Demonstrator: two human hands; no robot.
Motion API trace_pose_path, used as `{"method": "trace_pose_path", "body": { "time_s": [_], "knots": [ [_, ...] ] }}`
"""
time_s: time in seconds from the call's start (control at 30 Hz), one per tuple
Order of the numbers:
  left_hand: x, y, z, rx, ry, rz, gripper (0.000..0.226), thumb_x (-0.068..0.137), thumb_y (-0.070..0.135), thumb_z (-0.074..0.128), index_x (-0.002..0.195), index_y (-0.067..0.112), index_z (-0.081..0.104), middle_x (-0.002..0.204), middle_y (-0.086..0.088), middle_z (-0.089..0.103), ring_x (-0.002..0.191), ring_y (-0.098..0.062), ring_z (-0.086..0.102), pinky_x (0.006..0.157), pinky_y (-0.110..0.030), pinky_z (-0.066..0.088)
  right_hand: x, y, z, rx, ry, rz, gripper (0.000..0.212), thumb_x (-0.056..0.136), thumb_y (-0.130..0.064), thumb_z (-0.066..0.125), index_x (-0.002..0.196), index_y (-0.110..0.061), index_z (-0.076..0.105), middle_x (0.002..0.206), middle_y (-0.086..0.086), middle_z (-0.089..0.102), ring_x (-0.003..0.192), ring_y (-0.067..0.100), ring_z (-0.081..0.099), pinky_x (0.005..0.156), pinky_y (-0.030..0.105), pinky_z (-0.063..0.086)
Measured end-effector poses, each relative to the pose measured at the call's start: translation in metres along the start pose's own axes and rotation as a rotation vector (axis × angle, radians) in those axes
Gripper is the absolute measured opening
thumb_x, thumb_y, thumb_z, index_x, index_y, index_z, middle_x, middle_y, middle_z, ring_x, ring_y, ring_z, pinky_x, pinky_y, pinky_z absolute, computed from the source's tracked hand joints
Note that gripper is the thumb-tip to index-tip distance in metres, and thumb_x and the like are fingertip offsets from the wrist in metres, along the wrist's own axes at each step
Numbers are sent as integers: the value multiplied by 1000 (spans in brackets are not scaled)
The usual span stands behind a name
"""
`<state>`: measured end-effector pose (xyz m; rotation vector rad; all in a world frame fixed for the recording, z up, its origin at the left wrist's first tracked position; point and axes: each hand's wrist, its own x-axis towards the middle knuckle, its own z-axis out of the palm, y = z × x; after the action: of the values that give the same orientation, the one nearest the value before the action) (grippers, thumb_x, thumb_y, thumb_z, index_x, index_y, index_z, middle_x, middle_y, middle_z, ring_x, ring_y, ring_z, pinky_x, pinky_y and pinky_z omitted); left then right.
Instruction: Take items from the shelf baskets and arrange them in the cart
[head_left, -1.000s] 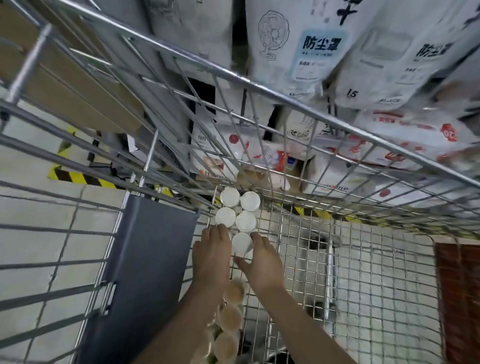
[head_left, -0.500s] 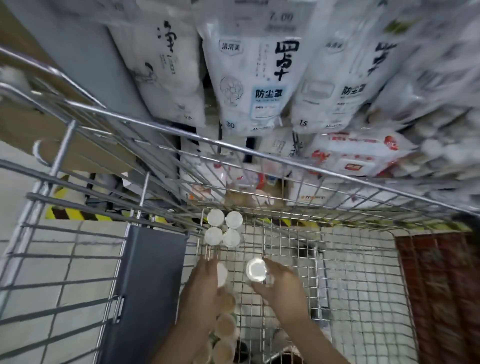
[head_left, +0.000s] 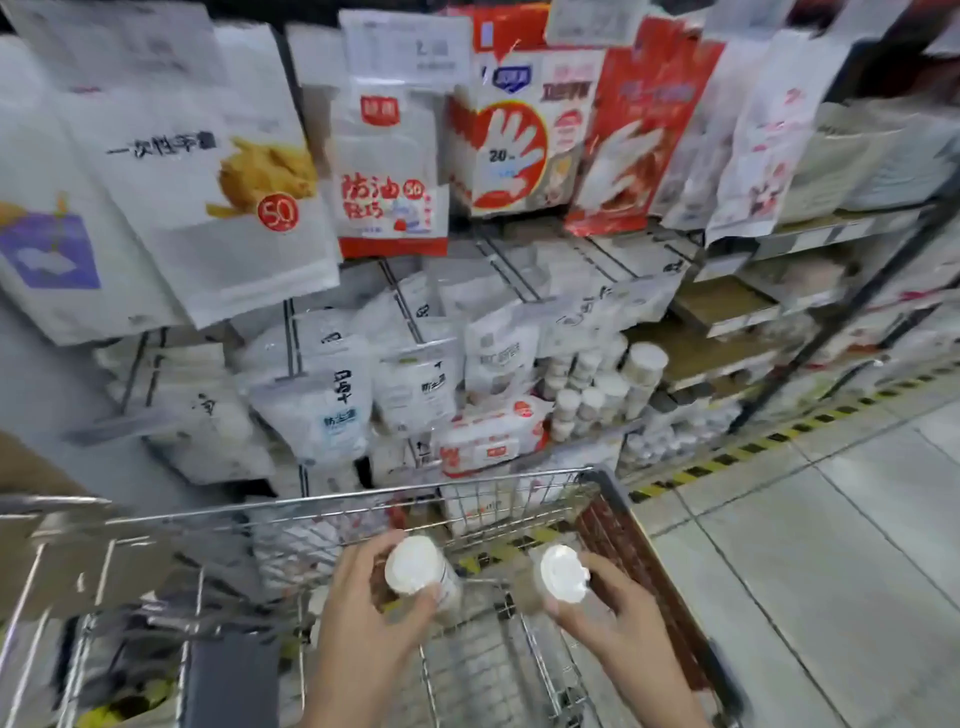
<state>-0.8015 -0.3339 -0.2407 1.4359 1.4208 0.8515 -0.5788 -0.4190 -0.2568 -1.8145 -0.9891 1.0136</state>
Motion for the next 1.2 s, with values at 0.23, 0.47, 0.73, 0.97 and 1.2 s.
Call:
{"method": "trace_pose_path", "body": {
  "time_s": [0.23, 0.47, 0.73, 0.97, 1.2],
  "knots": [
    [-45, 130, 69, -170, -139, 203, 40, 73, 14, 80, 102, 35, 61, 105, 5, 66, 83, -7, 66, 66, -24, 56, -63, -47, -132, 227, 229, -174, 35, 66, -37, 84, 97, -33, 70, 97, -9, 72, 91, 6, 66, 73, 16, 50],
    [-133, 221, 182, -310, -289, 308, 36, 75, 25, 77, 106, 36, 62, 100, 12, 67, 87, -7, 64, 68, -22, 52, -144, -38, -268, 378, 437, -296, 31, 68, -37, 82, 97, -33, 72, 100, -11, 73, 94, 4, 66, 73, 17, 52],
    [-220, 266, 294, -432, -471, 287, 46, 62, 37, 75, 106, 27, 67, 94, 9, 71, 86, -8, 66, 67, -19, 55, -218, 14, -376, 418, 627, -303, 30, 69, -39, 79, 97, -35, 71, 98, -18, 72, 89, -4, 65, 64, 6, 47],
    [-236, 298, 354, -442, -564, 317, 49, 59, 39, 83, 104, 30, 67, 94, 13, 71, 85, -3, 66, 65, -13, 52, -223, 40, -438, 461, 735, -278, 26, 66, -46, 71, 91, -42, 74, 96, -18, 72, 88, -6, 64, 65, 4, 45],
    [-192, 324, 414, -460, -518, 259, 53, 53, 49, 72, 103, 33, 68, 95, 8, 72, 85, -10, 69, 66, -25, 53, -170, 57, -496, 449, 727, -243, 41, 60, -56, 67, 95, -35, 73, 93, -13, 72, 83, -2, 64, 66, 9, 47]
  ]
}}
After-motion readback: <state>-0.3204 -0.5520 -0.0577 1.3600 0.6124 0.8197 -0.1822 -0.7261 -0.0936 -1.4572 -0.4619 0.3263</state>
